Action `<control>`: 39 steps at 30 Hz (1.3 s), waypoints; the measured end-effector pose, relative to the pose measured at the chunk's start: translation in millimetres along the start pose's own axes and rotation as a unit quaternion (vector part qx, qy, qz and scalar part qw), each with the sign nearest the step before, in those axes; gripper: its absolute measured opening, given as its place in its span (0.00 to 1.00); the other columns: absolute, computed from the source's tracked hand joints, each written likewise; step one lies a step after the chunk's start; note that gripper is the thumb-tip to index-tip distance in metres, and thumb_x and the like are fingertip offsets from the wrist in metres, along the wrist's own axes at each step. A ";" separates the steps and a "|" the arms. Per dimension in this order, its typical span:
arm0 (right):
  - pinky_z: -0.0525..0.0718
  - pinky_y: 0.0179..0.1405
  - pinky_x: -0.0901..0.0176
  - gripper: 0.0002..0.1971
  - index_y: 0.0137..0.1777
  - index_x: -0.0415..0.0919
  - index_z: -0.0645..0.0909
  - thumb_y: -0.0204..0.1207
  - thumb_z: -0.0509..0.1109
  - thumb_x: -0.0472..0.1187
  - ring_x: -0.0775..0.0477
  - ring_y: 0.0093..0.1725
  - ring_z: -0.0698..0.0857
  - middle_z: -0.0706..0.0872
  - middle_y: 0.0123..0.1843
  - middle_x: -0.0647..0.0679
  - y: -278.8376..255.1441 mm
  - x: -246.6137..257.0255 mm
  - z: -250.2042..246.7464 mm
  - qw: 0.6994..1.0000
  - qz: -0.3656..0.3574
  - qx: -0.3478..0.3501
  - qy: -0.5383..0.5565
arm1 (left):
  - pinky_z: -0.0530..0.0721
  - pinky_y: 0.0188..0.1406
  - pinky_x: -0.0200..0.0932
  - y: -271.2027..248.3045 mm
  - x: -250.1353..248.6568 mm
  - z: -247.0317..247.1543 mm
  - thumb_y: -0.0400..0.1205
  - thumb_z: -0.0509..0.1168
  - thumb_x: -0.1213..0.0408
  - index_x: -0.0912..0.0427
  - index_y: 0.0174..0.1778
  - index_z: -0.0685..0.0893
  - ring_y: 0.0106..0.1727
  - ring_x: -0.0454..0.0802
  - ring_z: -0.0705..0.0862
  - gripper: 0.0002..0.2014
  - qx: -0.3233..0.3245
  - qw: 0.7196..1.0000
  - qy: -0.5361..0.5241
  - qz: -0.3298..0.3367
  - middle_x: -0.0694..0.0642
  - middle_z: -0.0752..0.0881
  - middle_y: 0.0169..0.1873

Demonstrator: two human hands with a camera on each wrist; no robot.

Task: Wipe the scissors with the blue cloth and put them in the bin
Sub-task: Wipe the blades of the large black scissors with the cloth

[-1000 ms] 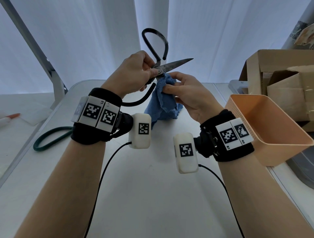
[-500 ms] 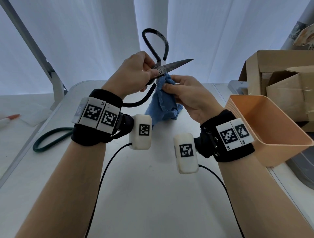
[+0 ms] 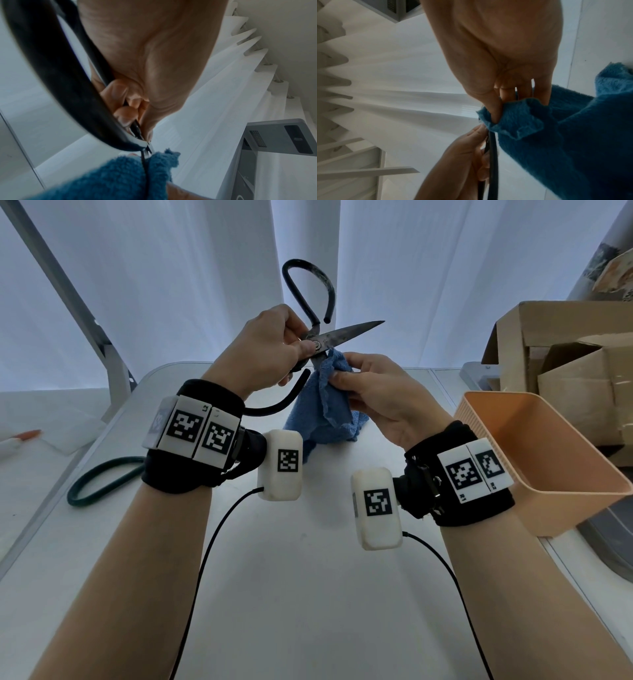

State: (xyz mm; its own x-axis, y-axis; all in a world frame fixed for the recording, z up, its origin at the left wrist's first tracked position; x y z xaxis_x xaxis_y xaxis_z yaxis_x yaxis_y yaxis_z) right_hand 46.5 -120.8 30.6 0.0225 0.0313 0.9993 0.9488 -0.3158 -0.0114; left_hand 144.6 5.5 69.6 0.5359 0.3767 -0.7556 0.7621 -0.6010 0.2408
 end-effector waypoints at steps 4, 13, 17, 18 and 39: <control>0.89 0.54 0.55 0.13 0.65 0.35 0.82 0.82 0.71 0.35 0.46 0.52 0.89 0.89 0.61 0.35 -0.6 -0.2 -0.4 1.000 -0.003 -0.013 -0.010 | 0.78 0.22 0.31 0.3 -1.0 0.6 0.86 0.67 0.62 0.62 0.61 0.79 0.24 0.43 0.78 0.11 0.001 1.000 -0.002 0.001 0.50 0.82 0.40; 0.88 0.56 0.53 0.14 0.68 0.33 0.81 0.84 0.68 0.37 0.46 0.52 0.89 0.89 0.60 0.34 -1.5 -0.4 2.0 1.000 -0.013 -0.003 -0.013 | 0.77 0.22 0.31 0.3 0.7 -1.3 0.86 0.68 0.62 0.63 0.61 0.80 0.24 0.44 0.78 0.11 -0.002 1.000 -0.006 -0.004 0.49 0.82 0.39; 0.87 0.60 0.50 0.15 0.67 0.34 0.81 0.83 0.70 0.37 0.44 0.54 0.89 0.89 0.60 0.34 -0.8 -1.5 2.3 1.000 -0.016 -0.007 -0.010 | 0.77 0.22 0.32 0.3 0.2 -1.1 0.86 0.68 0.61 0.62 0.61 0.79 0.24 0.43 0.78 0.11 -0.002 1.000 -0.010 -0.002 0.49 0.82 0.39; 0.87 0.61 0.49 0.14 0.68 0.33 0.81 0.84 0.68 0.36 0.43 0.55 0.89 0.89 0.60 0.34 -0.6 -1.3 2.1 1.000 -0.015 0.000 -0.010 | 0.77 0.22 0.32 0.2 0.3 -1.1 0.86 0.68 0.61 0.62 0.61 0.79 0.23 0.43 0.78 0.11 -0.003 1.000 -0.008 -0.001 0.49 0.82 0.39; 0.88 0.57 0.54 0.13 0.67 0.34 0.81 0.85 0.67 0.35 0.47 0.51 0.88 0.88 0.55 0.40 -1.7 0.1 3.0 1.000 -0.014 0.022 0.006 | 0.80 0.23 0.32 0.5 1.6 -4.6 0.85 0.68 0.61 0.63 0.62 0.80 0.26 0.47 0.79 0.13 -0.010 1.000 -0.014 -0.008 0.50 0.81 0.41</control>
State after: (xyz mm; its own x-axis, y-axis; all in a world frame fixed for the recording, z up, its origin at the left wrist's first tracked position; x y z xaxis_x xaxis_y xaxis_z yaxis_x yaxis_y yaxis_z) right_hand 45.9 -117.4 30.6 -0.0074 0.0288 0.9996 0.9620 -0.2725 0.0149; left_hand 147.5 9.0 71.4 0.5132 0.3672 -0.7757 0.7780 -0.5806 0.2400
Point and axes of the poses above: each hand's wrist, its own y-axis towards the middle knuckle, its own z-axis out of the palm, x = y × z, the point moved 2 cm from there along y, towards the middle knuckle
